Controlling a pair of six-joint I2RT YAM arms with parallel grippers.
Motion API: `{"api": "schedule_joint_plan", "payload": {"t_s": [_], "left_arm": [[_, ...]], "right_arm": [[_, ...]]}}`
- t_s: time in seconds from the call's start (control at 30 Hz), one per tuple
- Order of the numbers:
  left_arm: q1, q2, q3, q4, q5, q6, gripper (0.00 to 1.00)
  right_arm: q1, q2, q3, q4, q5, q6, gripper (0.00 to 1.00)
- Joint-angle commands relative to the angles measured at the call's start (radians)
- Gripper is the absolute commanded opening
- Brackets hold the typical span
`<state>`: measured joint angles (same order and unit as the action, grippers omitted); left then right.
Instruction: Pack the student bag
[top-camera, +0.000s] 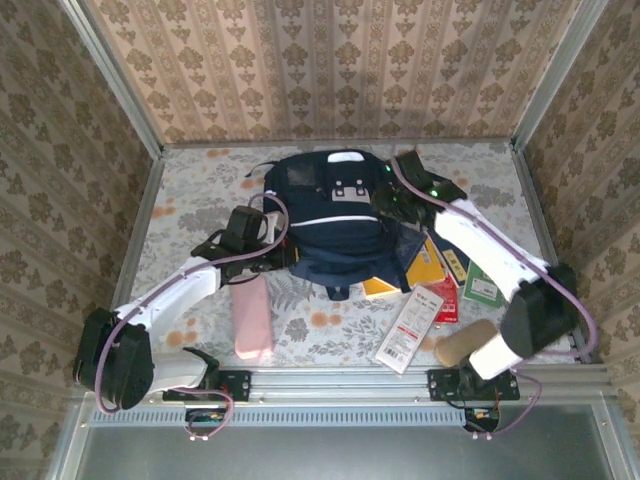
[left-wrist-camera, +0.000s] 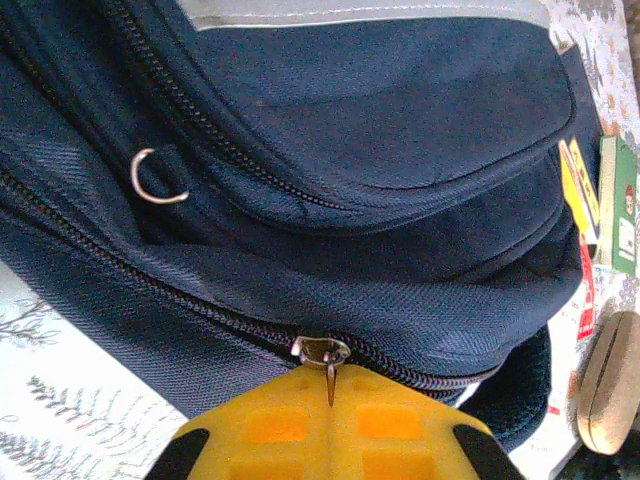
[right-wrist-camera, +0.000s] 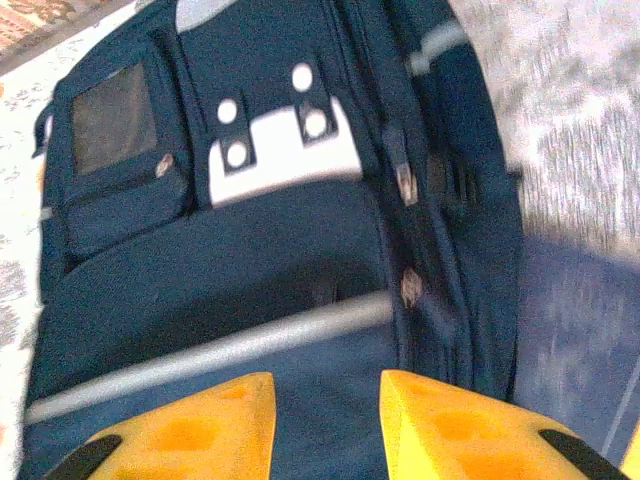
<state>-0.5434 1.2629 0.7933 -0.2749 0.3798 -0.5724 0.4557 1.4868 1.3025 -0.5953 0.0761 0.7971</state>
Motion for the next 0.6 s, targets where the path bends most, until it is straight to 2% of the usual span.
{"api": "schedule_joint_plan", "payload": {"t_s": [0.0, 0.1, 0.3, 0.43, 0.57], "left_arm": [[-0.059, 0.007, 0.061, 0.059, -0.039, 0.026, 0.0], [-0.093, 0.019, 0.07, 0.076, -0.05, 0.026, 0.0], [-0.144, 0.021, 0.066, 0.117, -0.084, 0.014, 0.0], [-0.175, 0.014, 0.072, 0.121, -0.105, 0.008, 0.0], [-0.198, 0.007, 0.072, 0.123, -0.123, 0.009, 0.0]], "right_arm": [[0.064, -0.088, -0.113, -0.005, -0.122, 0.309, 0.35], [0.134, -0.169, -0.203, 0.085, -0.164, 0.473, 0.43], [0.215, -0.189, -0.378, 0.302, -0.175, 0.821, 0.55], [0.22, -0.157, -0.411, 0.382, -0.139, 0.915, 0.61], [0.219, -0.081, -0.372, 0.417, -0.107, 0.922, 0.63]]}}
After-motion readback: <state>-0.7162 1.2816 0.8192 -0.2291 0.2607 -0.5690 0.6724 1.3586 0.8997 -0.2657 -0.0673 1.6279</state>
